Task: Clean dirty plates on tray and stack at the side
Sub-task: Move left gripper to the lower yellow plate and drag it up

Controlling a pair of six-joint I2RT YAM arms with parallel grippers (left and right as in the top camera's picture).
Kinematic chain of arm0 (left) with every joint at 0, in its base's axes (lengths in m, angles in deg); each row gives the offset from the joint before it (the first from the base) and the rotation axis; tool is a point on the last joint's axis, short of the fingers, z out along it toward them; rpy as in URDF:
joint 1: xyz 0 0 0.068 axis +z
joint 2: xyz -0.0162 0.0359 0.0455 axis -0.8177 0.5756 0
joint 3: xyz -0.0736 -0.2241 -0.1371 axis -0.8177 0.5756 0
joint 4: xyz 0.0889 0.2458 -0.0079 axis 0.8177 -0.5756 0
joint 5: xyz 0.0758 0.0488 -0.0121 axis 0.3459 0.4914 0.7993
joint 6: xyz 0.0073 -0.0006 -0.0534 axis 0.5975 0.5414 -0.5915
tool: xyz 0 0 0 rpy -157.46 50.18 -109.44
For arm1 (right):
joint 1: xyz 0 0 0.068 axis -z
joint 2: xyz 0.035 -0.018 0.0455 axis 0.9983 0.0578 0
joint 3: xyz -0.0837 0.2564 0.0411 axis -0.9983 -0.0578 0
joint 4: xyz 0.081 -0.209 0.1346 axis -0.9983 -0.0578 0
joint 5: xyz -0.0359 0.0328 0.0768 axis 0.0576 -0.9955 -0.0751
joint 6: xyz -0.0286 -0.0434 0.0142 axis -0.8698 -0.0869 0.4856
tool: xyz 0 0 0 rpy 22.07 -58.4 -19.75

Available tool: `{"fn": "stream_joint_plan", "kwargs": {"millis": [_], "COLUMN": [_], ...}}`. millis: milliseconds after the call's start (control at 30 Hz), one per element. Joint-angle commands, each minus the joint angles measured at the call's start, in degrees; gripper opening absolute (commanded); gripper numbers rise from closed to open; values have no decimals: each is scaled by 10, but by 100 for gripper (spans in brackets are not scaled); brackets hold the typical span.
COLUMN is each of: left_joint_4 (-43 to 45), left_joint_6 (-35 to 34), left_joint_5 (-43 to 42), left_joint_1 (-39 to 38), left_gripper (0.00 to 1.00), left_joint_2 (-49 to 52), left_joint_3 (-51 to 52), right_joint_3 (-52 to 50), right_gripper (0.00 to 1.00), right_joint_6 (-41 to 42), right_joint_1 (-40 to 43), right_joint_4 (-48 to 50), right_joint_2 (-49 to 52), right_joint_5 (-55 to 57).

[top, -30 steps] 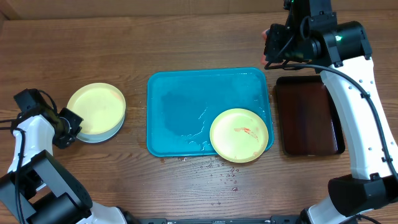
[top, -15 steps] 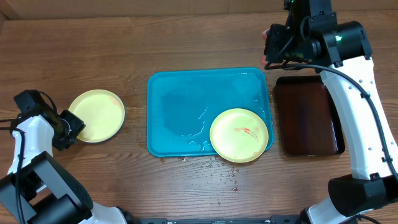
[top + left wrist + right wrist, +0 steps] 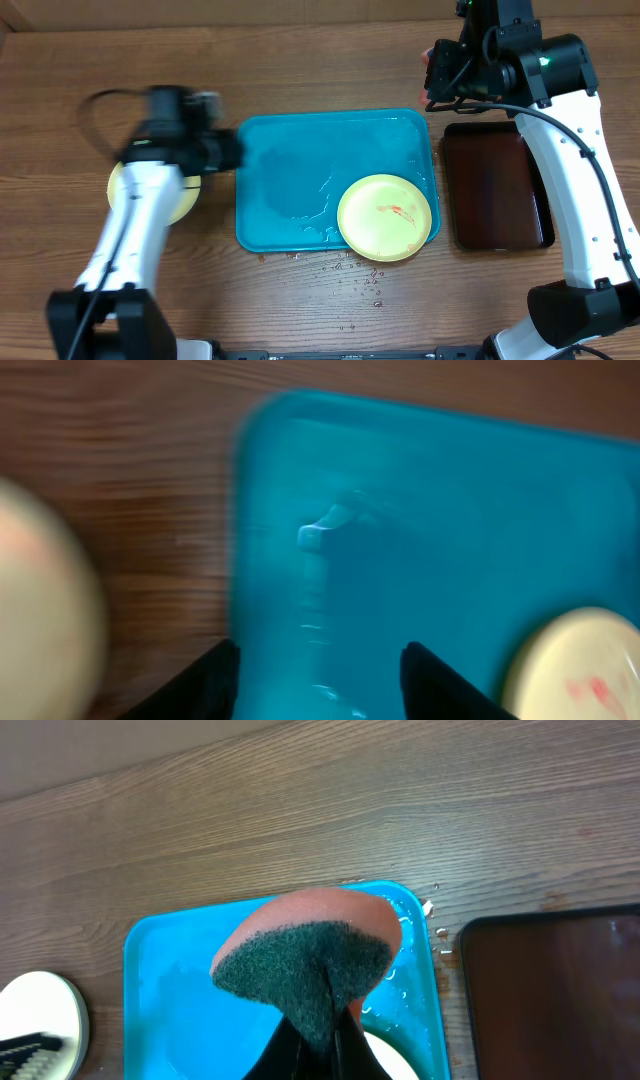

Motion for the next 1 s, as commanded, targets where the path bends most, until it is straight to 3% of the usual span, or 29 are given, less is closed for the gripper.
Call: {"fn": "stream_joint_plan", "kwargs": {"millis": [0,167,433,633,800,867,967], "left_joint_4": [7,-20,-86,-103,-104,-103,-101], "left_joint_6": [17,42,94,107,106,102,75], "left_joint_5": [-44,-46,-45,-43,-26,-10,57], "left_joint_1": [-106,-219,-259,-259,-259,-258,-255], "left_gripper": [56,59,56,19,15,7,4], "left_joint_2": [51,143,224,260,287,289,288], "left_joint_3": [-10,-65,-132,-132,-132,-132,-140], "right_joint_3": [5,5,5,5,5,5,5], "right_gripper": [4,4,4,4,4,4,4], "right_joint_6": [1,1,1,1,1,1,1], "right_joint_1": [2,2,2,2,2,2,2], "right_joint_4": [0,-2,-8,-11,-10,-10,-10], "right_joint_2": [-7,-6,-6,-6,-6,-6,-6], "right_joint_5": [6,6,6,6,6,6,6]}}
